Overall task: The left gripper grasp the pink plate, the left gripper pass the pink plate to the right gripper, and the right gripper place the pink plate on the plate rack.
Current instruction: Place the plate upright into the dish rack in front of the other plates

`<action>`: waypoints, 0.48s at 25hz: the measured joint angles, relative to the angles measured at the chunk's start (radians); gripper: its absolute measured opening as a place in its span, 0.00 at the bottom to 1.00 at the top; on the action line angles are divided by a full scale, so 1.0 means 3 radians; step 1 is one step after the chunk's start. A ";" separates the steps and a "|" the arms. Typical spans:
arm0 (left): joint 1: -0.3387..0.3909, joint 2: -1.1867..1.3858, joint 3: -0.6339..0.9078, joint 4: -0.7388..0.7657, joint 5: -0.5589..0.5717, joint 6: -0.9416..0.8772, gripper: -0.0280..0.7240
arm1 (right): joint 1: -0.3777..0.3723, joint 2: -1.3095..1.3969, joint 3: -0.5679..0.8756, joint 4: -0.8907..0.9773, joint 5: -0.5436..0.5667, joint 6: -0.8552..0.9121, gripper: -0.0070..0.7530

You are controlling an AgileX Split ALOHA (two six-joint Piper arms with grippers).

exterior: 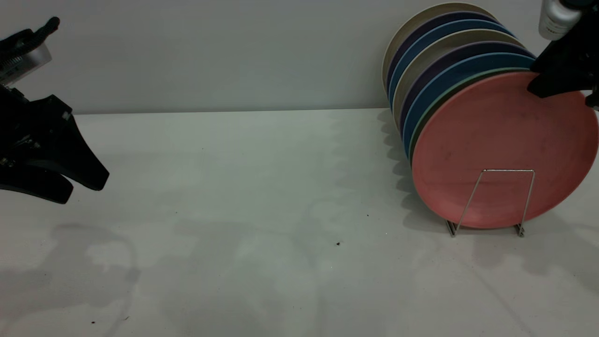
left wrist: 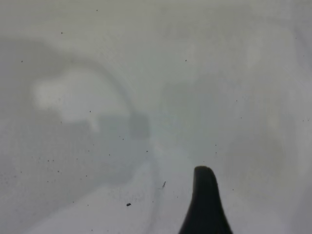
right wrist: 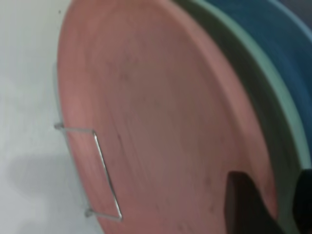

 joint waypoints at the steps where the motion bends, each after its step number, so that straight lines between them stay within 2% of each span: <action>1: 0.0000 0.0000 0.0000 0.0000 0.0000 0.0000 0.81 | 0.0000 0.0000 0.0000 0.0033 0.0007 0.0019 0.41; 6: 0.0000 0.0000 0.0000 0.0000 -0.0034 -0.0015 0.81 | 0.0000 0.0000 0.0000 0.0115 0.0084 0.0238 0.56; 12: 0.0000 0.0000 0.0000 0.0000 -0.0131 -0.0014 0.81 | 0.0000 -0.0122 0.0000 0.0131 0.0153 0.1260 0.78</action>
